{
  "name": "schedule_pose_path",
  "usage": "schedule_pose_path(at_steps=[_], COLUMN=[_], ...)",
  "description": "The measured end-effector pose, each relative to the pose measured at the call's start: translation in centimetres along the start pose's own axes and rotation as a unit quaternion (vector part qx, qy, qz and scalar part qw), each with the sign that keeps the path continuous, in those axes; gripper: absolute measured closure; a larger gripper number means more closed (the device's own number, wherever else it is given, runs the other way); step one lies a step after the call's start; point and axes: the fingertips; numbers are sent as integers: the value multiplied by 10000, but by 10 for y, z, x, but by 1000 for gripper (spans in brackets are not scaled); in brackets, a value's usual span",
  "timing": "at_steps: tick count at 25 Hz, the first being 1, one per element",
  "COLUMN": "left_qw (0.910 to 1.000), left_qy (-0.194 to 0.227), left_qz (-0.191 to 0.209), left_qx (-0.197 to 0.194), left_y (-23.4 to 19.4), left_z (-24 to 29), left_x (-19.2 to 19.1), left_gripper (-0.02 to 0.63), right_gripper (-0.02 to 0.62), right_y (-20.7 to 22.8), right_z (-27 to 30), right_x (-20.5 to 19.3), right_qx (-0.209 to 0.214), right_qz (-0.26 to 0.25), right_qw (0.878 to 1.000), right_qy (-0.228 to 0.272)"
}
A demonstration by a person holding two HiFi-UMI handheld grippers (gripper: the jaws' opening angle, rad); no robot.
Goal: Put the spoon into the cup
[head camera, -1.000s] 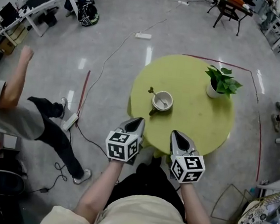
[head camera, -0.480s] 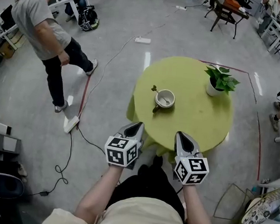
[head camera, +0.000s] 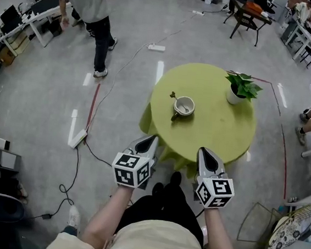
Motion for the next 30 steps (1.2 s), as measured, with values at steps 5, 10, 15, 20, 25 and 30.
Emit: schedule_pose_path(at_steps=[5,10,15,20,25,30], left_qw=[9999,9997,9995,9992,9988,9982], left_qy=[133,235,281,341,408,470], left_qz=[74,88,101,104,132,149], left_qx=[2,44,96,153,250,345], left_y=[2,5,9,16,28,44], left_z=[-15,-27,-34,-37,-46,-58], left_x=[4,4,3,0,-4,-10], left_gripper=[604,604,604,604,604,604], right_gripper=[595,595,597,597,597,597], right_y=[-5,-8,-10,-7,-5,-1], right_z=[-13,-24,-31,-37,-50,-68], right_x=[7,13,20,22,17,8], right_qx=[-45,-73,-17,48,116,181], right_qz=[12,-95,-182,-219,-242,-170], right_qw=[9998,9995,9990,9985,9982,9981], right_qy=[172,288,402,497,540,570])
Point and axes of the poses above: the fingertips, and each gripper's own axes: z forward along the fingers, y to its right, x out of its top, and after that the axes turned 9 degrees about -y, right-handed
